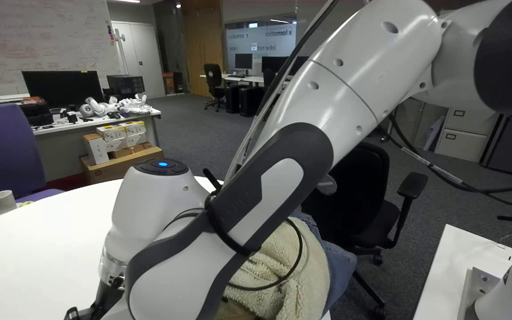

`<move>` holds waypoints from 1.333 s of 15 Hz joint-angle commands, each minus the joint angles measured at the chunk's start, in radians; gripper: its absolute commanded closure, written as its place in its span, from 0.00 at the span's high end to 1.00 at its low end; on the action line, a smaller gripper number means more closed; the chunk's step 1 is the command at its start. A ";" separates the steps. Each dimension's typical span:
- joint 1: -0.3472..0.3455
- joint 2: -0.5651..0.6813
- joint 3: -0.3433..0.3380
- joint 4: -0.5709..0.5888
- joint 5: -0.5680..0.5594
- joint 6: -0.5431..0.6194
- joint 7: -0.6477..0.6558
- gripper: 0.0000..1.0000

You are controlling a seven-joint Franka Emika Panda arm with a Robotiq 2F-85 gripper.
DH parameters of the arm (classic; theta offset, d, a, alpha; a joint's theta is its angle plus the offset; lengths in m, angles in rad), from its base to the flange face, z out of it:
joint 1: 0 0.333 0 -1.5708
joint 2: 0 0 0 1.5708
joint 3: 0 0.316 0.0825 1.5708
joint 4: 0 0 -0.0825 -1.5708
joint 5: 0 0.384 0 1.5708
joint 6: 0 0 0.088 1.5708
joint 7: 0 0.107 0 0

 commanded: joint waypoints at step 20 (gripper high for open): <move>0.015 0.123 -0.018 0.086 0.119 0.038 0.133 0.24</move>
